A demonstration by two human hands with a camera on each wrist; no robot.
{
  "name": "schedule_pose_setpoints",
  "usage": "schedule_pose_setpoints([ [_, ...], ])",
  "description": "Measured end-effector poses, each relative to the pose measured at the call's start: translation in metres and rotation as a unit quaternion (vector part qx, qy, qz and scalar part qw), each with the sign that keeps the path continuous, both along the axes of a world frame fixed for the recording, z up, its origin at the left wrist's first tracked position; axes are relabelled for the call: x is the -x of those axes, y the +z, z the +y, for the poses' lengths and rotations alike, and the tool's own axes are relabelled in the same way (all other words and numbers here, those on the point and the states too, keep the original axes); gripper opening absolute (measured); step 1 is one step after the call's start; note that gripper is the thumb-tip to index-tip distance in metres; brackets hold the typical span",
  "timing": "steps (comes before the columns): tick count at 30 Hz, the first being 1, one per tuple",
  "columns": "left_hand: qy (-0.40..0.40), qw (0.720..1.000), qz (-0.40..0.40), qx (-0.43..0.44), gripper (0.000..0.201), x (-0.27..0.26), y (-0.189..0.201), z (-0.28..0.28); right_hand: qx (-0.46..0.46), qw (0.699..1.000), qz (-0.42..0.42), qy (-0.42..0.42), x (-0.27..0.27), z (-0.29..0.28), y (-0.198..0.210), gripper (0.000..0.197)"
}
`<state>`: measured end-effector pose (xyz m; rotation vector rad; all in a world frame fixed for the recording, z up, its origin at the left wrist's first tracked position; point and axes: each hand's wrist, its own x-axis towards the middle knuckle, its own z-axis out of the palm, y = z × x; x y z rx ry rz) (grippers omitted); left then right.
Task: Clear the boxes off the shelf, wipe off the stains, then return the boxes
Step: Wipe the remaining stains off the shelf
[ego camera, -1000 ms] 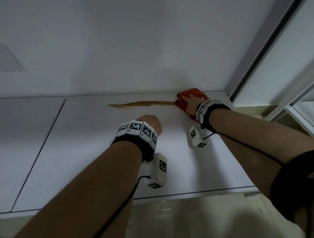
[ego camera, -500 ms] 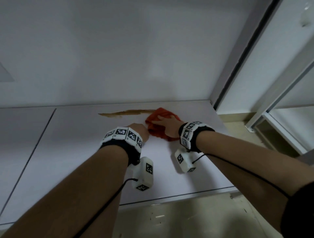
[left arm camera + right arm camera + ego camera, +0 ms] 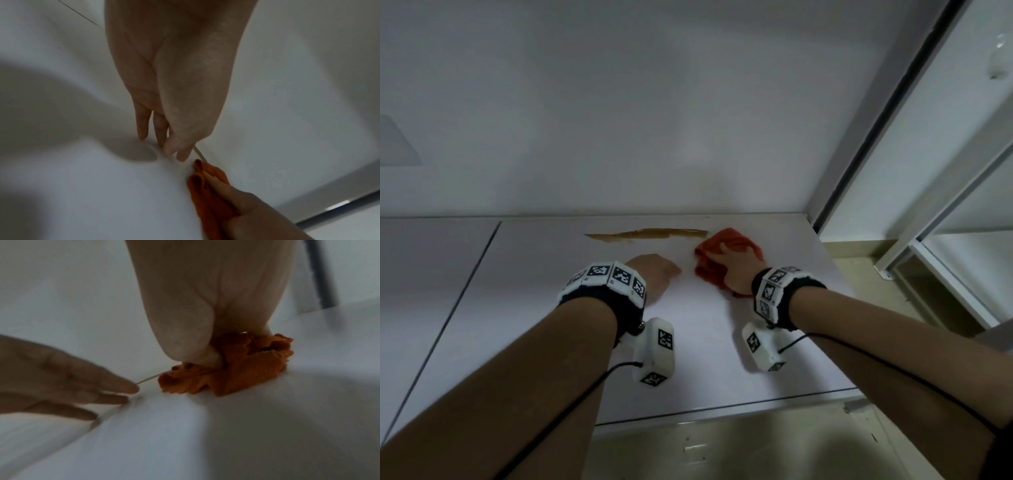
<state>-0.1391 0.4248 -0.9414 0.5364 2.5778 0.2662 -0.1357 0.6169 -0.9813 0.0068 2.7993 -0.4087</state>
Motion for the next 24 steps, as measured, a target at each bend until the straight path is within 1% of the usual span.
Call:
schedule_pose_setpoints([
  [1, 0.032, 0.999, 0.010, -0.018, 0.047, 0.002, 0.002, -0.006, 0.018, 1.000, -0.009, 0.023, 0.000, -0.009, -0.001, 0.051],
  [2, 0.062, 0.998, 0.021, -0.018, 0.047, 0.004, 0.004, -0.012, 0.023, 0.998, -0.020, 0.048, 0.001, -0.019, -0.001, 0.049],
  [4, 0.105, 0.993, 0.047, 0.028, 0.044, 0.006, 0.004, -0.025, -0.018, 0.995, -0.027, 0.093, 0.010, -0.036, 0.000, 0.049],
  [6, 0.126, 0.986, 0.063, 0.085, 0.039, 0.007, -0.001, -0.032, -0.017, 0.994, -0.019, 0.111, 0.021, -0.043, -0.002, 0.053],
  [8, 0.131, 0.982, 0.060, 0.119, 0.032, 0.004, -0.007, -0.031, -0.012, 0.994, -0.015, 0.107, 0.033, -0.041, -0.006, 0.054],
  [10, 0.150, 0.981, 0.057, 0.106, 0.025, 0.001, -0.012, -0.026, -0.017, 0.995, -0.013, 0.094, 0.040, -0.037, -0.008, 0.052],
  [13, 0.179, 0.978, 0.060, 0.093, 0.016, -0.003, -0.011, -0.016, -0.034, 0.999, -0.003, 0.023, 0.047, -0.021, -0.008, 0.050],
  [16, 0.183, 0.976, 0.061, 0.099, 0.022, -0.007, -0.009, -0.013, -0.076, 0.996, -0.035, -0.032, 0.041, 0.000, 0.001, 0.056],
  [17, 0.182, 0.976, 0.057, 0.101, 0.019, -0.007, -0.008, -0.013, -0.083, 0.995, -0.038, -0.039, 0.033, 0.003, 0.008, 0.057],
  [18, 0.190, 0.975, 0.059, 0.096, 0.018, -0.007, -0.006, -0.014, -0.085, 0.995, -0.034, -0.038, 0.027, 0.004, 0.014, 0.057],
  [20, 0.220, 0.972, 0.049, 0.073, 0.026, -0.006, -0.004, -0.014, -0.074, 0.997, -0.009, -0.018, 0.014, -0.001, 0.018, 0.057],
  [22, 0.231, 0.970, 0.056, 0.058, 0.022, -0.006, -0.001, -0.013, -0.029, 0.999, 0.014, 0.009, 0.006, -0.011, 0.013, 0.054],
  [24, 0.249, 0.963, 0.087, 0.051, 0.028, -0.007, 0.003, -0.010, 0.021, 0.999, 0.001, 0.039, 0.004, -0.024, 0.006, 0.050],
])
